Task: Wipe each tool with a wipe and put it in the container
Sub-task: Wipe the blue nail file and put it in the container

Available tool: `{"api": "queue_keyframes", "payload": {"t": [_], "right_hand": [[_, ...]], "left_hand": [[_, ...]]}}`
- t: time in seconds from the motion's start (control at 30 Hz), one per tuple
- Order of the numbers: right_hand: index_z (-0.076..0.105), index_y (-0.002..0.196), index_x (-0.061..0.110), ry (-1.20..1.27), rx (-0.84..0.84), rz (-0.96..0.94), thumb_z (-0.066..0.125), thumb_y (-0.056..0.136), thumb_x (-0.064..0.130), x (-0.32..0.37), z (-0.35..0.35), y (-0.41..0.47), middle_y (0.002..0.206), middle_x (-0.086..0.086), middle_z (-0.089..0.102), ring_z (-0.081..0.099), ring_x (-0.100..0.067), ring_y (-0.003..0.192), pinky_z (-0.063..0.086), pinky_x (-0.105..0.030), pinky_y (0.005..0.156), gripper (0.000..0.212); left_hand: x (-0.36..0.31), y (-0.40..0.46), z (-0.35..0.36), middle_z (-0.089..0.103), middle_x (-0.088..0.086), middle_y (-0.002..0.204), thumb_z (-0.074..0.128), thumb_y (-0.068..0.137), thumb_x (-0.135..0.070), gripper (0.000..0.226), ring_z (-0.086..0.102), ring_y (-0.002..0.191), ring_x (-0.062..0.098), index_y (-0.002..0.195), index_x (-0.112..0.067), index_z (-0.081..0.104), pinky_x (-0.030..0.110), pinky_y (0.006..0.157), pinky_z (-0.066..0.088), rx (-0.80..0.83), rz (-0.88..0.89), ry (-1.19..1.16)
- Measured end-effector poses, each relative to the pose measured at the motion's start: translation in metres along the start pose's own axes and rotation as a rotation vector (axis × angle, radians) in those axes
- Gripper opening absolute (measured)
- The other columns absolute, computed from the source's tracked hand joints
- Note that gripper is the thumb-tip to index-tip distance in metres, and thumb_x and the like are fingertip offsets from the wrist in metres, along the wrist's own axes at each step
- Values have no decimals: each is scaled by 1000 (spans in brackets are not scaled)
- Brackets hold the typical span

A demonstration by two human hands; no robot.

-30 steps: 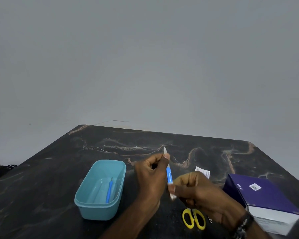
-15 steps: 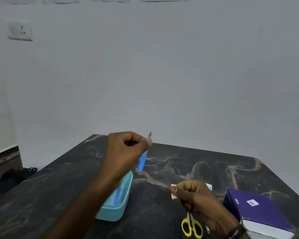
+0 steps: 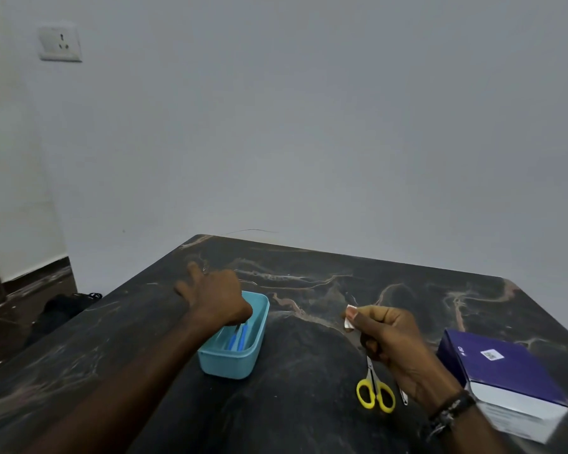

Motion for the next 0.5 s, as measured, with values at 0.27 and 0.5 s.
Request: {"api": "queue_keyframes", "payload": {"t": [0.27,0.5], "right_hand": [[73,75,-4,10,-17,-24,68,84,17,1,-7,3,71,-20,56,33,-9,42,25,-17,38,24],[72,78,-4,0,-42,-32,68,86,19,1,-10,3,71,-19,52,36,-8,43,28,-16,39,24]], "left_hand": [[3,5,17,54,1,112,70,67,-25,26,14,138,39,81,-21,48,53,96,27,96,-38,157],[6,3,19,56,2,123,73,71,-40,37,18,137,37,96,-22,52,51,97,29,108,-30,183]]}}
Point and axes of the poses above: each hand's wrist, its own y-axis towards the middle knuckle, its own z-axis out of the palm, x = y × z, the point moved 10 cm from there along y, towards the middle knuckle
